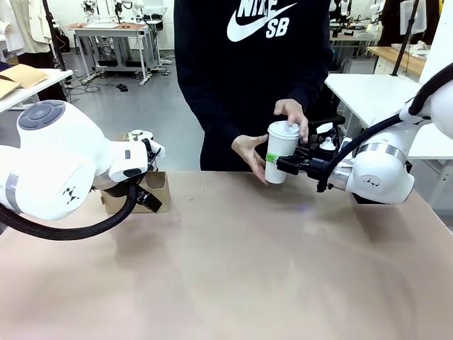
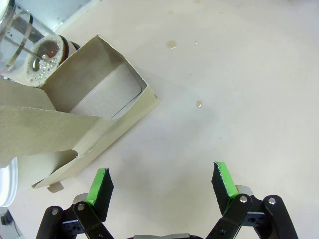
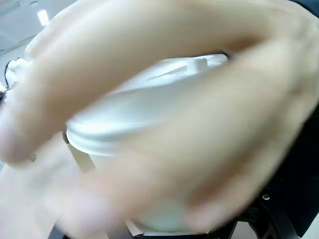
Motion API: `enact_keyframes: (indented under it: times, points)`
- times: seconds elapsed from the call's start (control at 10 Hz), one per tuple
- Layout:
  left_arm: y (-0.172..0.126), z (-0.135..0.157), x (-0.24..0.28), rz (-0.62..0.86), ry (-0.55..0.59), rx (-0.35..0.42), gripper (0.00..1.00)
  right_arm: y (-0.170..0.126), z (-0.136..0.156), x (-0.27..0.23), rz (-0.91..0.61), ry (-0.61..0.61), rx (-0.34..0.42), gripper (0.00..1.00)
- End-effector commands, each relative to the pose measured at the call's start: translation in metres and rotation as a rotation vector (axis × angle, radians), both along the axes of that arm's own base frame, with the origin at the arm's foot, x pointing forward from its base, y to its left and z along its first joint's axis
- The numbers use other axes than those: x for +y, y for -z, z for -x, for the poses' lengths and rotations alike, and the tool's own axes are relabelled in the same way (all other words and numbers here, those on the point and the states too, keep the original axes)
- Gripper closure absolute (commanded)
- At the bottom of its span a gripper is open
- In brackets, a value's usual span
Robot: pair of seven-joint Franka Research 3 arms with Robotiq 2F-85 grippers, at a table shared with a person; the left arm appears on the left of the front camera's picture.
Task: Pour a drink into a cup and package it in a carrier.
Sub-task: When a person places the Paper Cup Lid on the 600 ml Paper Cup , lift the 600 ml Paper Cup.
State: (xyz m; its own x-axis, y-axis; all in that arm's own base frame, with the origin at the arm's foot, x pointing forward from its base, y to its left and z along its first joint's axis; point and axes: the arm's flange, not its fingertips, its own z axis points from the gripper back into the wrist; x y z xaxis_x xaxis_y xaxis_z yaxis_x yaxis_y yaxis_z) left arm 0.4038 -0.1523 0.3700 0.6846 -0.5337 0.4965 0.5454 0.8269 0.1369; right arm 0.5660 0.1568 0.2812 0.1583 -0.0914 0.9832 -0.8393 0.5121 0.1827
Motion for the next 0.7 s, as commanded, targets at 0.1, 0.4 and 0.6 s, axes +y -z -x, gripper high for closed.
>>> enact_keyframes:
  times: [0.1,0.4,0.6]
  points:
    - [-0.0004,0.0002,0.0005,0.002,0.000,0.000,0.00,-0.0067,-0.0014,0.0028,-0.008,0.002,-0.009,0.19]
    - [-0.0004,0.0002,0.0005,0.002,0.000,0.000,0.00,-0.0067,-0.0014,0.0028,-0.008,0.002,-0.009,0.19]
    - [-0.0004,0.0002,0.0005,0.002,0.000,0.000,0.00,-0.0067,-0.0014,0.0028,-0.008,0.002,-0.009,0.19]
